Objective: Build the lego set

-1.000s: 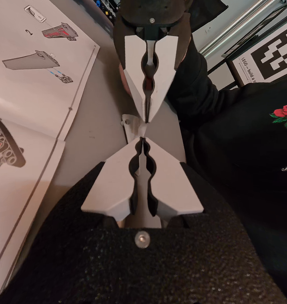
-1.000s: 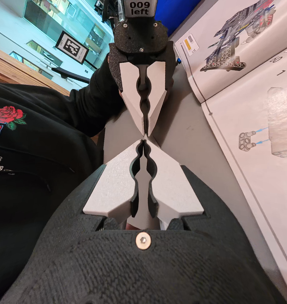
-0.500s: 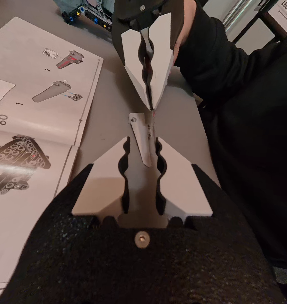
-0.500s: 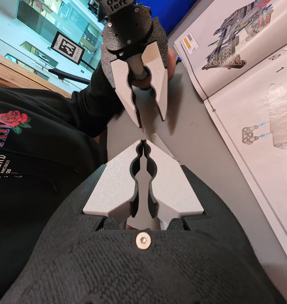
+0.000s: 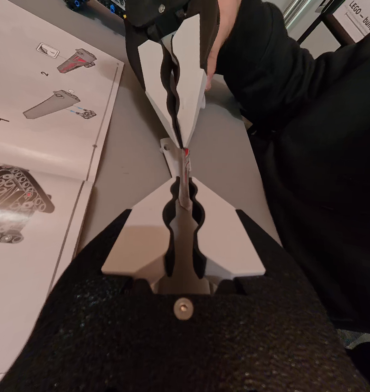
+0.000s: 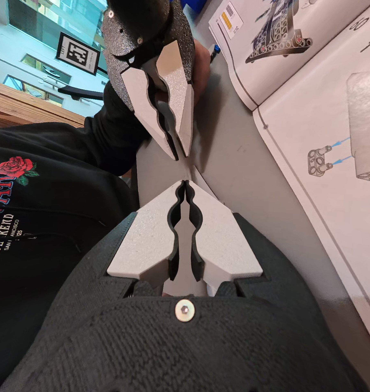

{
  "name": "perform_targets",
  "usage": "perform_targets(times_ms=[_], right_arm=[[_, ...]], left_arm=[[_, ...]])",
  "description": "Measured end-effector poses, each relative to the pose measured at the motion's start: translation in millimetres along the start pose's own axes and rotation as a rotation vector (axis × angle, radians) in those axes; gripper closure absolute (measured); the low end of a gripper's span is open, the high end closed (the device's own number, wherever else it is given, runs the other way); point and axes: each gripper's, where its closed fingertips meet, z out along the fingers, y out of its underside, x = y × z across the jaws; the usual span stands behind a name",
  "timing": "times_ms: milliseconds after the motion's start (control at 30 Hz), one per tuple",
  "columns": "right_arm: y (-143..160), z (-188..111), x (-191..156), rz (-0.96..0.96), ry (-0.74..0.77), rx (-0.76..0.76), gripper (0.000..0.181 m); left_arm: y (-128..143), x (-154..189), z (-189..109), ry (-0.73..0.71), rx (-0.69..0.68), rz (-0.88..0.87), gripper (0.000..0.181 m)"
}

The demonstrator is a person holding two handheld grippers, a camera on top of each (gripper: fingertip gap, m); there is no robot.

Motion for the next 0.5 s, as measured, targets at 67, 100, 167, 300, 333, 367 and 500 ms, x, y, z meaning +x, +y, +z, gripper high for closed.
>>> perform_targets(times_ms=[67,100,167,300,333,367,500], right_arm=[[0.2,-0.5,0.7,0.008,0.009,-0.013,0.181],[0.3,-0.6,2.0,0.008,0.023,-0.021,0.181],[-0.2,-0.7,3.0,0.013,0.037,-0.030,0.181],[2.4,-0.9,7.3,0.021,0.079,-0.077,0.181],[2.8,-0.4,7.4,0.021,0.084,-0.087,0.181],[3.1,0.2,7.7,0.021,0.087,-0.096,0.181],[3.3,3.0,6.9,0.039,0.061,-0.107,0.181]], left_arm=[[1.9,0.1,1.6,-0.002,-0.016,0.002,0.176],[3.0,-0.7,2.5,-0.008,-0.024,0.003,0.176],[4.7,-0.3,3.8,-0.009,-0.037,0.007,0.177],[5.2,-0.3,4.2,-0.003,-0.041,-0.001,0.179],[5.1,-0.3,4.0,0.001,-0.039,-0.006,0.179],[5.0,0.1,3.7,0.005,-0.037,-0.010,0.181],[4.3,0.6,3.0,0.008,-0.030,-0.009,0.181]])
